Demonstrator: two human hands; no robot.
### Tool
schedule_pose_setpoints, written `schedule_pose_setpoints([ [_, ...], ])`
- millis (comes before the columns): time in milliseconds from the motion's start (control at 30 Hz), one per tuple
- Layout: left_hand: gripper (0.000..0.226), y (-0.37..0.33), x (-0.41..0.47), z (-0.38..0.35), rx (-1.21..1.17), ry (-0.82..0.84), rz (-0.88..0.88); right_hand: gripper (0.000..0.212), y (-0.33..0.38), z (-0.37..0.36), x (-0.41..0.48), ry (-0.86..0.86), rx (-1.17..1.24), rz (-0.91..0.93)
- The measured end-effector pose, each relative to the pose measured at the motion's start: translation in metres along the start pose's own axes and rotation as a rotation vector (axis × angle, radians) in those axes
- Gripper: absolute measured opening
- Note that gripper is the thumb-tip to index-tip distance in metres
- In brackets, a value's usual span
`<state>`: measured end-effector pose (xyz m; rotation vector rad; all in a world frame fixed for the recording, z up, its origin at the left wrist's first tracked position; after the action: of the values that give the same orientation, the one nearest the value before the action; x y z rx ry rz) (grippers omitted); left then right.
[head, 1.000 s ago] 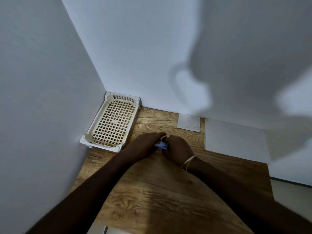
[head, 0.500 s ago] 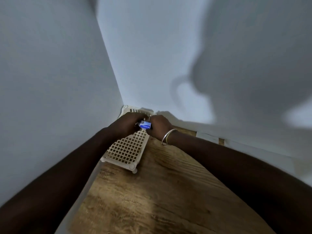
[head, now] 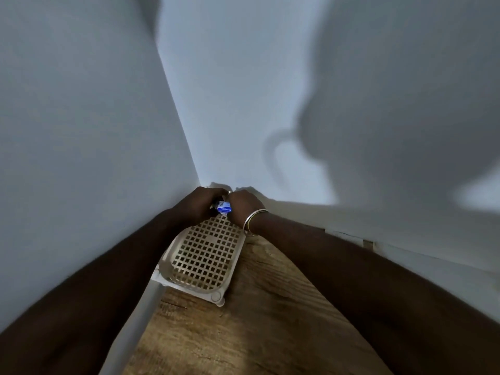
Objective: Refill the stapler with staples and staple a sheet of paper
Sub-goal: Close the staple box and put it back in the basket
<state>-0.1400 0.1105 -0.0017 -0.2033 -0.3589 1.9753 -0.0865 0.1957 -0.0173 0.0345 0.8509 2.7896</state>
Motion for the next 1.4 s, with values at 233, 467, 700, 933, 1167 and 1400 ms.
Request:
schedule_pose_setpoints([
  [233,0.050,0.007,0.008,-0.009,-0.024,-0.007,-0.006,0.023,-0.002,-0.006,0.005,-0.013,-0.018,-0.001],
  [467,0.051,0.016,0.009,-0.016,-0.024,0.002,-0.003,0.022,-0.002,-0.012,0.007,-0.025,-0.043,0.004],
  [700,0.048,0.016,0.010,-0.015,-0.008,-0.004,-0.038,0.023,-0.002,-0.017,0.009,0.001,-0.082,-0.008],
  [933,0.051,0.006,0.008,-0.007,-0.008,-0.014,-0.046,0.020,0.005,-0.011,0.005,-0.009,-0.114,0.031],
  [1167,0.053,0.007,-0.008,0.009,-0.016,-0.069,0.026,0.012,0.018,0.008,-0.010,-0.096,-0.093,0.075],
  [1400,0.045,-0.004,-0.035,0.014,-0.081,-0.139,0.040,0.022,0.025,0.007,-0.032,-0.133,-0.062,0.069],
])
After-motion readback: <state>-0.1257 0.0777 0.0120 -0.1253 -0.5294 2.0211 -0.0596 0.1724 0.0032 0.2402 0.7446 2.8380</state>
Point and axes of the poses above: each hand's wrist, its own x-axis towards the middle knuckle, its own z-axis out of the back of the hand, y = z × x, the point moved 8 cm from there along x, towards the middle knuckle, and after that the axes turned 9 degrees about x, right-handed, at the moved point
